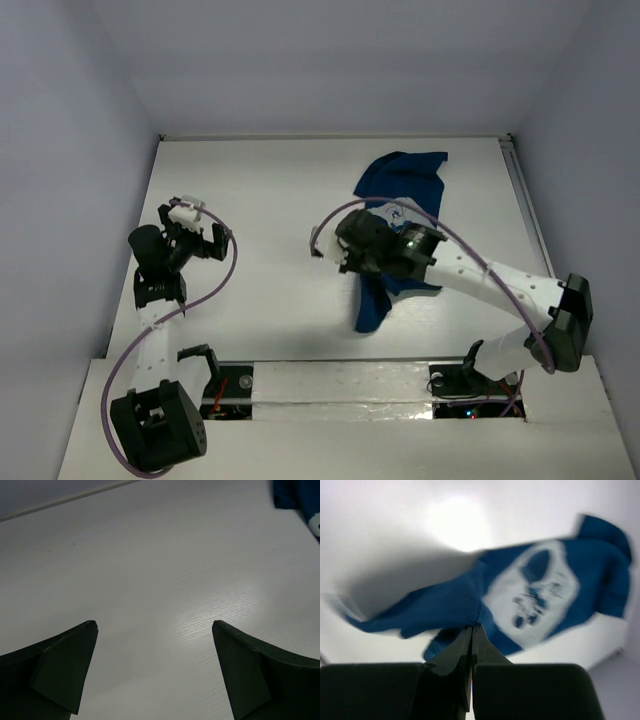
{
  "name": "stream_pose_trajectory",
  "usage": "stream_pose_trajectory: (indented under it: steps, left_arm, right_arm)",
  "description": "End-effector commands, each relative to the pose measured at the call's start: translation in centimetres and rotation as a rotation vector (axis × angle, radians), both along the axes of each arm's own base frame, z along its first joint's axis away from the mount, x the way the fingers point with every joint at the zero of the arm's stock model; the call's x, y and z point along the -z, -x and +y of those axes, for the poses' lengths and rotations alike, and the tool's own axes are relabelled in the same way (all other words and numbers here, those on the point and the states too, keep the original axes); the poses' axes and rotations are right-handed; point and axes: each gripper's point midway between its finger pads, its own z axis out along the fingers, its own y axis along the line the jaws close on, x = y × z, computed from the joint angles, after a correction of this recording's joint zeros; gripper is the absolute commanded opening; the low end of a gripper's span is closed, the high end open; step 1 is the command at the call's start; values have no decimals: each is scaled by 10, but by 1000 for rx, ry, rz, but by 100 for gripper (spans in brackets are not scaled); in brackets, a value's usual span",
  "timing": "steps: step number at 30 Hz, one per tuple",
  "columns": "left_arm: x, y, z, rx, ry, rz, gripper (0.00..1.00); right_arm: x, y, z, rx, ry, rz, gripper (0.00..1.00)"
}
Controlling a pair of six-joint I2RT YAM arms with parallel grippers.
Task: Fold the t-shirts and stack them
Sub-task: Flatten out the tshirt
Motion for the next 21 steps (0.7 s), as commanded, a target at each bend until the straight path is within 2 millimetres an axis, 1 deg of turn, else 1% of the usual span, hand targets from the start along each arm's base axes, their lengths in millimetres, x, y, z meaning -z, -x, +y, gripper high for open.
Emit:
stream_pose_trajectory:
  steps: [1, 3, 4, 6, 7, 8, 9, 10, 11, 12, 13, 14, 15, 16, 17, 18, 20, 21]
  left_arm:
    - [-7, 4, -18, 110, 11, -43, 99]
    - [-10, 5, -28, 152, 11, -59, 99]
    - [-13, 5, -39, 187, 5, -74, 99]
    - [-21, 1, -48, 198, -21, -102, 99]
    - [-24, 2, -65, 245, -32, -116, 99]
    - [-24, -1, -70, 241, -47, -115, 99]
    - [-30, -3, -78, 265, -64, -134, 99]
    - [-32, -2, -95, 313, -68, -140, 99]
    - [-28, -5, -102, 328, -70, -120, 99]
    - [-37, -10, -109, 341, -73, -136, 99]
    - [-37, -12, -116, 354, -72, -123, 99]
    - [-38, -12, -129, 387, -72, -117, 99]
    - [-40, -21, -134, 384, -78, -106, 99]
    - [-40, -23, -140, 392, -78, -100, 99]
    - [-40, -26, -146, 402, -81, -96, 99]
    - [-41, -29, -158, 422, -84, -94, 99]
    - [-42, -34, -169, 426, -105, -104, 99]
    - [-42, -36, -184, 455, -111, -103, 99]
  right_arm:
    - [-82, -56, -30, 158, -85, -255, 0]
    - [-101, -66, -48, 196, -95, -291, 0]
    - [-112, -77, -64, 243, -107, -315, 0]
    - [-123, -87, -84, 282, -102, -349, 0]
    - [-129, -96, -105, 335, -98, -369, 0]
    - [-132, -100, -117, 351, -82, -380, 0]
    - [-134, -103, -128, 373, -74, -388, 0]
    - [-134, -105, -138, 392, -65, -394, 0]
    - [-127, -109, -156, 423, -29, -386, 0]
    - [-123, -111, -165, 436, -13, -382, 0]
    - [-118, -112, -174, 449, 1, -377, 0]
    - [-117, -114, -182, 467, 7, -383, 0]
    - [-108, -117, -202, 502, 41, -373, 0]
    - [-105, -119, -211, 514, 46, -367, 0]
    - [-106, -122, -220, 532, 43, -378, 0]
    - [-105, -124, -241, 570, 62, -377, 0]
    - [-106, -126, -259, 601, 68, -377, 0]
    - [-108, -126, -269, 609, 81, -381, 0]
